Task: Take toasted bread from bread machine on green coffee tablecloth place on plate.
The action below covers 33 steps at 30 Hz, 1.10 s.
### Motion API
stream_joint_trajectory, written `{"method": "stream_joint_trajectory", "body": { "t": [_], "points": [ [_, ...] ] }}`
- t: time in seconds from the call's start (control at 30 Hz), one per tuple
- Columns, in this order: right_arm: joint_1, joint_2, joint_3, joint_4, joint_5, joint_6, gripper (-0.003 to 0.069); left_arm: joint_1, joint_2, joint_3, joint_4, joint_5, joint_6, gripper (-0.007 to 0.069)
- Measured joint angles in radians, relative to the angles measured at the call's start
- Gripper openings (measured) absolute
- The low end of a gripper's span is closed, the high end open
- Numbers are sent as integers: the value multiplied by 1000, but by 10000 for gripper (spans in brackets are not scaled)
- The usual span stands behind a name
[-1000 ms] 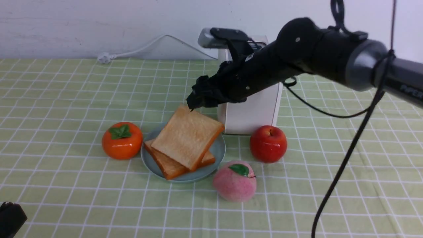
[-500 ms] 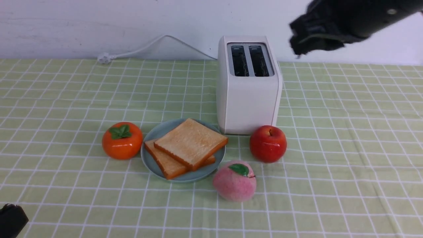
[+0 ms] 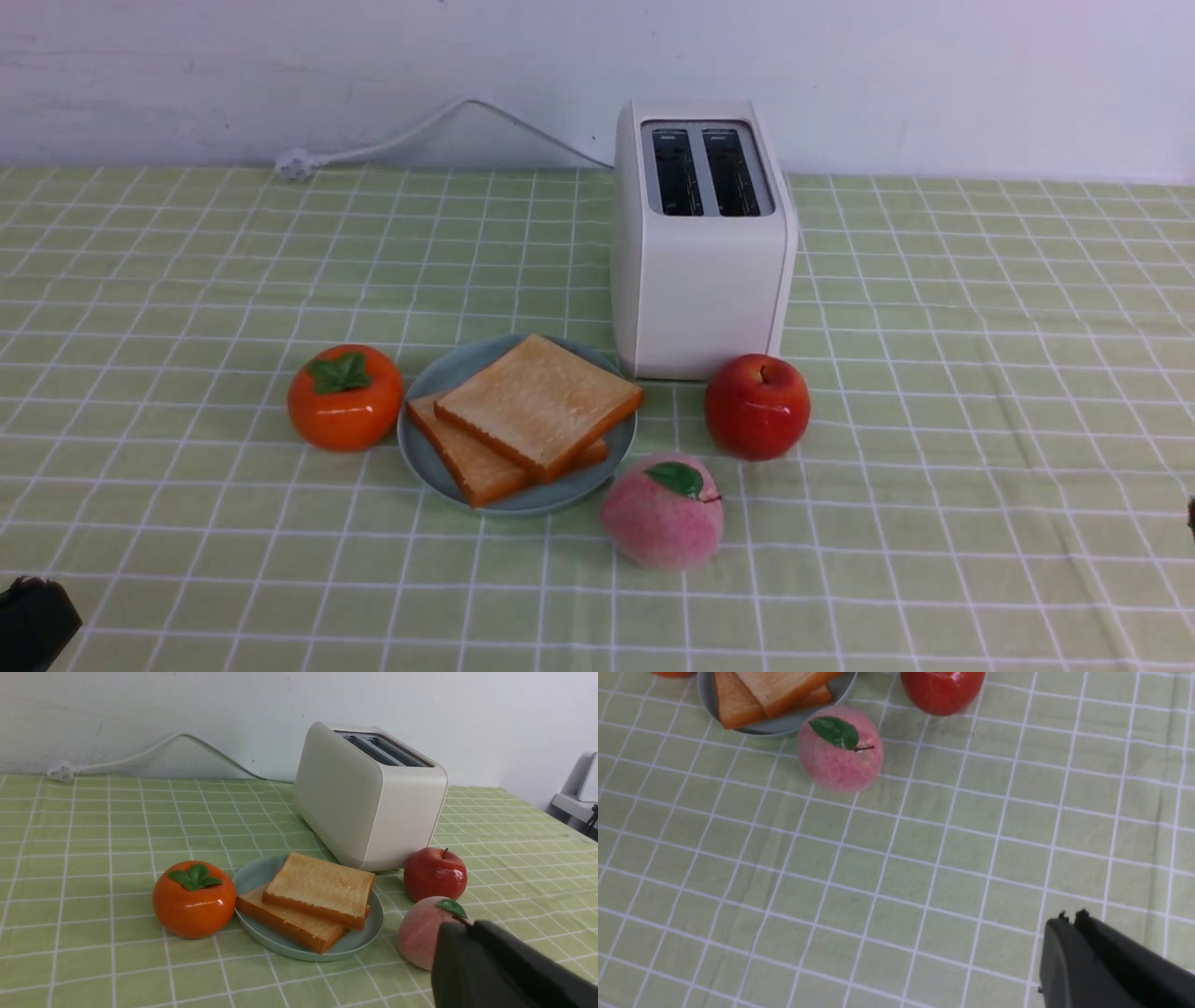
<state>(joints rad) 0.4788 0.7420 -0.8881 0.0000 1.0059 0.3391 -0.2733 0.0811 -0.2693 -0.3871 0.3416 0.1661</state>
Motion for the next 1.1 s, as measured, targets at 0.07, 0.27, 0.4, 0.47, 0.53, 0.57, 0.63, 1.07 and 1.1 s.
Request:
{"method": "stream_joint_trajectory", "body": {
  "t": [0.07,0.27,0.4,0.47,0.53,0.57,0.63,1.07,1.1],
  "points": [
    [0,-52,59,0,-34,17,13,0,0,0,0,0,0,-13],
    [0,-172,220,-14,-136,33,21,0,0,0,0,0,0,-13],
    [0,-183,263,-24,-119,33,28,0,0,0,0,0,0,-13],
    [0,-183,266,-26,-102,33,32,0,0,0,0,0,0,-13],
    [0,-183,266,-26,-89,33,34,0,0,0,0,1,0,-13],
    [0,-183,266,-26,-87,33,35,0,0,0,0,1,0,-13],
    [0,-183,266,-31,-77,33,38,0,0,0,0,1,0,-13],
    [-379,-598,749,-36,-563,-166,-20,0,0,0,0,4,0,-13],
    [-405,-642,794,-32,-579,-171,-20,0,0,0,0,4,0,-12]
  ]
}}
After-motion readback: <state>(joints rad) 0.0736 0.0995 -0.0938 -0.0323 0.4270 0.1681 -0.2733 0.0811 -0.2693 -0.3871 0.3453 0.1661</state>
